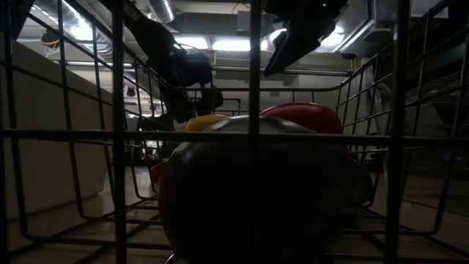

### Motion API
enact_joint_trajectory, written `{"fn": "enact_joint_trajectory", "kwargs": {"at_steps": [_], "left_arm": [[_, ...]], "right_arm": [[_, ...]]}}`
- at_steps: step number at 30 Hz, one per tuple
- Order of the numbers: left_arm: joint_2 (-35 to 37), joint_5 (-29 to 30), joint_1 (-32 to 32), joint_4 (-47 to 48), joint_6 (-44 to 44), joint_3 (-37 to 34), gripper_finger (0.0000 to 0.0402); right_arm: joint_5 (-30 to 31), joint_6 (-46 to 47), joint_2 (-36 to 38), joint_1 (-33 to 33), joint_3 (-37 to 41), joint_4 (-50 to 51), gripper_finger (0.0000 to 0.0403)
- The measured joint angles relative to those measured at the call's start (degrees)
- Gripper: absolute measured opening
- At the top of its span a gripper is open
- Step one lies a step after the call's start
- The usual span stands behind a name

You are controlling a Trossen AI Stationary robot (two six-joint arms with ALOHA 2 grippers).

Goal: Sort produce into baskets
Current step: Put the chili pepper into the wire basket

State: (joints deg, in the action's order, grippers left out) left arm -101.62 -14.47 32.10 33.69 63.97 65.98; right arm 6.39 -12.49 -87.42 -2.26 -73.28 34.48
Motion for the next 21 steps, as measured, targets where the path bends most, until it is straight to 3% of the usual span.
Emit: {"fn": "enact_joint_trajectory", "kwargs": {"at_steps": [11, 21], "left_arm": [[-3.24, -1.34, 0.26, -1.74, 2.11, 0.02, 0.0262], [-5.69, -1.65, 0.26, -3.73, 3.49, 0.02, 0.0262]], "right_arm": [[-0.25, 0.31, 0.00, 0.02, 0.00, -0.02, 0.0360], [-4.74, 0.43, -0.02, 0.02, -0.02, -0.10, 0.0360]]}}
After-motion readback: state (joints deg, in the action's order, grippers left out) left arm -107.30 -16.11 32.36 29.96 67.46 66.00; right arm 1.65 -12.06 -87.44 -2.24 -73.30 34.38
